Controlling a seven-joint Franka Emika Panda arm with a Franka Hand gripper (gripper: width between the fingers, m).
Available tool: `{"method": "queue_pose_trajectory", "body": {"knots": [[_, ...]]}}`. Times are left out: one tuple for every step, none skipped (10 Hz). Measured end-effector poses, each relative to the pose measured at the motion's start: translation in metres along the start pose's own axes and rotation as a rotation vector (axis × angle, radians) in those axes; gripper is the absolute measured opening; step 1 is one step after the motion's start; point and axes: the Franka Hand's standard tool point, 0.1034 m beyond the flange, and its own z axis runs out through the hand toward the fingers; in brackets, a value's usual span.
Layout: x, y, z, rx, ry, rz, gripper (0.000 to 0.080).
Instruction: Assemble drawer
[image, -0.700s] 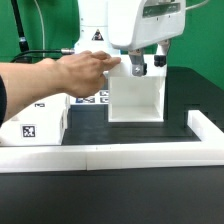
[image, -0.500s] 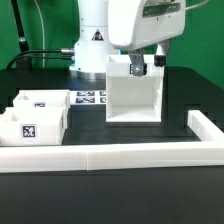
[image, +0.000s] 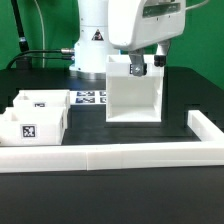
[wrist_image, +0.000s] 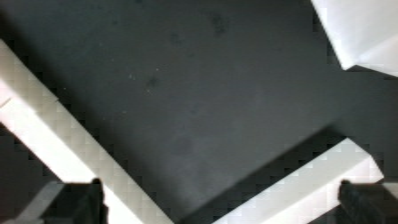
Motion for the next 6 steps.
{"method": "queue_pose_trajectory", "body": {"knots": [[0.0,0.0,0.0,0.0,0.0,0.0,0.0649],[0.0,0.0,0.0,0.0,0.0,0.0,0.0649],[0.0,0.0,0.0,0.0,0.0,0.0,0.0649],[-0.003,-0.003,-0.002,0.001,-0.001,0.033,0.0649],[-0.014,-0.017,-0.009,0.001,-0.01,0.097,0.0649],[-0.021,-0.036,-0.017,-0.004,-0.018,0.206,0.0649]]}}
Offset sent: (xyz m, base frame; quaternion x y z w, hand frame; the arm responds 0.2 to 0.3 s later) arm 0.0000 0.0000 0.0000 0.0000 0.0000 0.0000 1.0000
